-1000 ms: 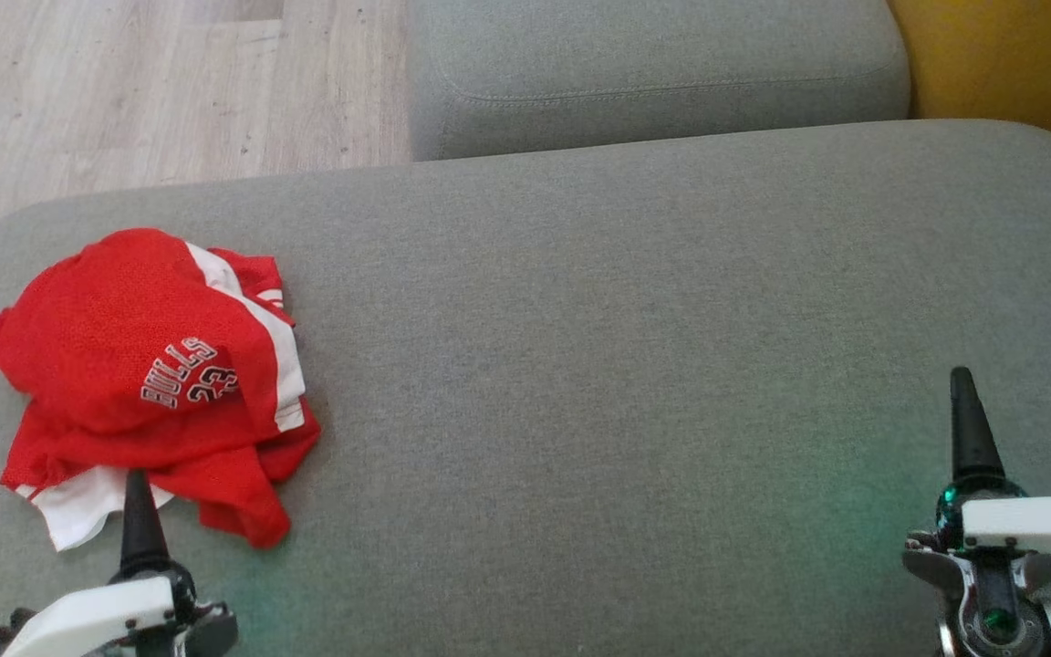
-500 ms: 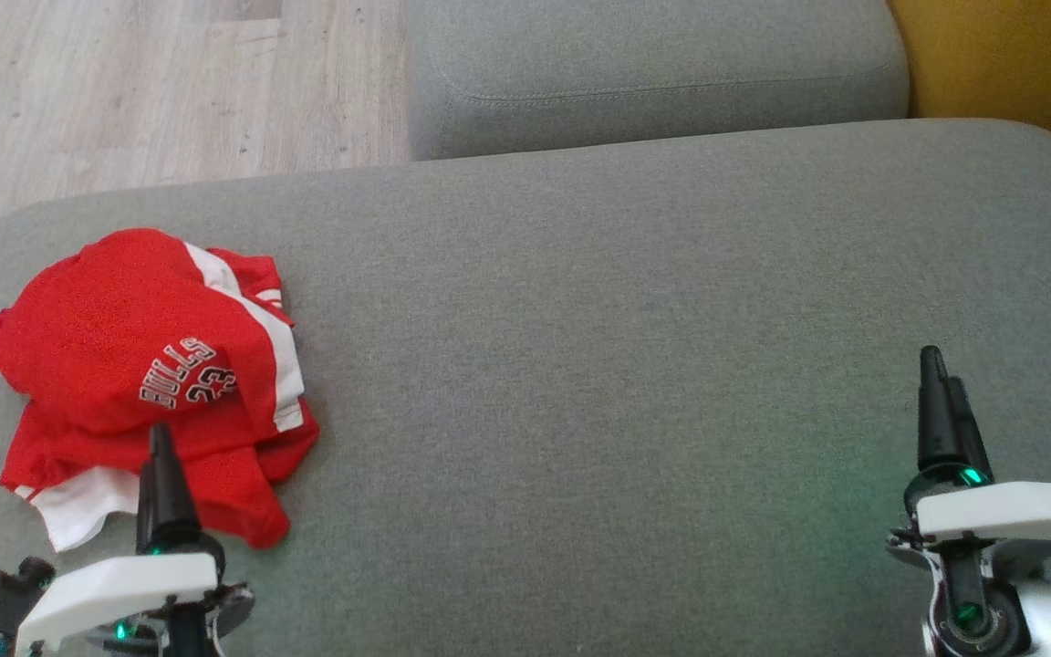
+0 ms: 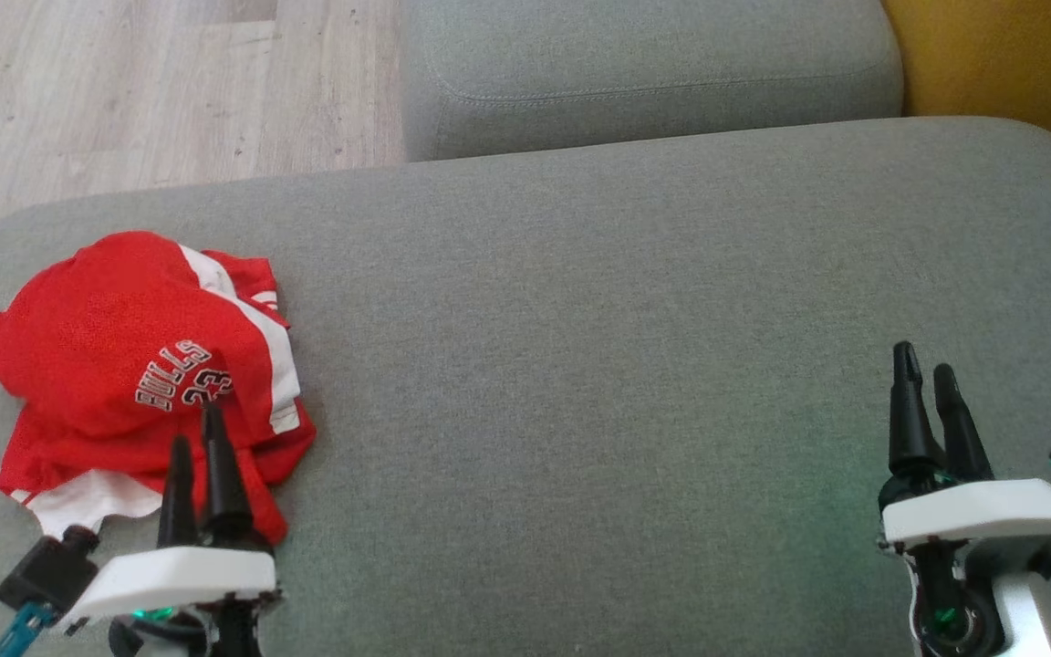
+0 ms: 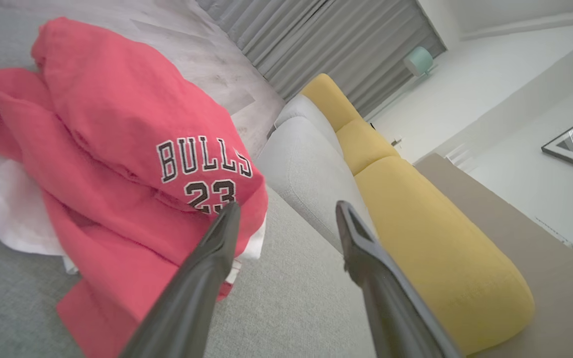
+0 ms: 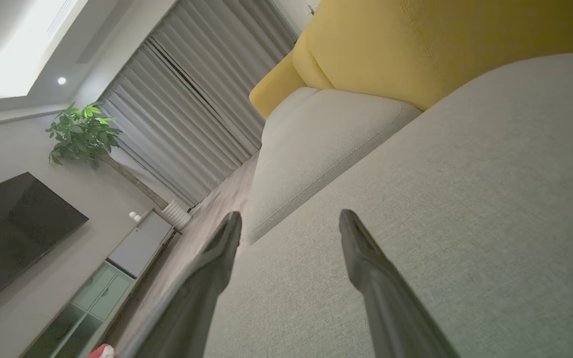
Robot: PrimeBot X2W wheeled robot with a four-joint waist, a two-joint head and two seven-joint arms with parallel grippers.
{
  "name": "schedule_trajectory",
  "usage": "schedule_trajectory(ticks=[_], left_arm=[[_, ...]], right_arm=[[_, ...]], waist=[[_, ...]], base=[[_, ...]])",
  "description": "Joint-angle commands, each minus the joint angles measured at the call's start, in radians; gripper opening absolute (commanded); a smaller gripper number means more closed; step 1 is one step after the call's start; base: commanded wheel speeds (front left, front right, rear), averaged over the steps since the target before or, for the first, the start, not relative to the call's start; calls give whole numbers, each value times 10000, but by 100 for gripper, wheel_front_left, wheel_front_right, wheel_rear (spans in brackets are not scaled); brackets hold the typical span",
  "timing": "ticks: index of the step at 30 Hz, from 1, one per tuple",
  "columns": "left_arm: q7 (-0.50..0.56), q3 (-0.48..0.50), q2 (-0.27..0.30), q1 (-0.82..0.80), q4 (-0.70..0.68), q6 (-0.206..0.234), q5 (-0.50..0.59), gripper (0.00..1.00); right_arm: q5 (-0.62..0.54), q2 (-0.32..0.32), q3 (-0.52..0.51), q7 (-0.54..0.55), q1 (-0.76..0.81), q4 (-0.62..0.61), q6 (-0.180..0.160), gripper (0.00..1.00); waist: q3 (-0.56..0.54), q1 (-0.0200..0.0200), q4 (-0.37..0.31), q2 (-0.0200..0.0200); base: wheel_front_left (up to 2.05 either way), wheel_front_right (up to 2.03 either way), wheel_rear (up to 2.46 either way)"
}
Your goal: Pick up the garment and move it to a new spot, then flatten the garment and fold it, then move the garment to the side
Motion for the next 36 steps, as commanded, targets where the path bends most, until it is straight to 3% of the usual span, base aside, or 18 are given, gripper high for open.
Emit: schedule_trajectory(ticks=[1,24,36], left_arm=[[-136,55,101,-362,-416,4,443,100],[-811,-831,213,-546,-772,334,4153,100],[-1163,-1512,411,-553,-472,272,5793,100]], right_arm=[[-434,-75,176,-143,-476,-434,-4,100],[-3954,-87,717,-820,-495,-372,-5,100],[-5690,-93,929,-1175,-518,-597,-6,100]], waist=[[0,0,0,0],[18,0,-59,0],[-23,0,-123,0]], base=[[0,0,0],[0,0,0],[0,0,0]])
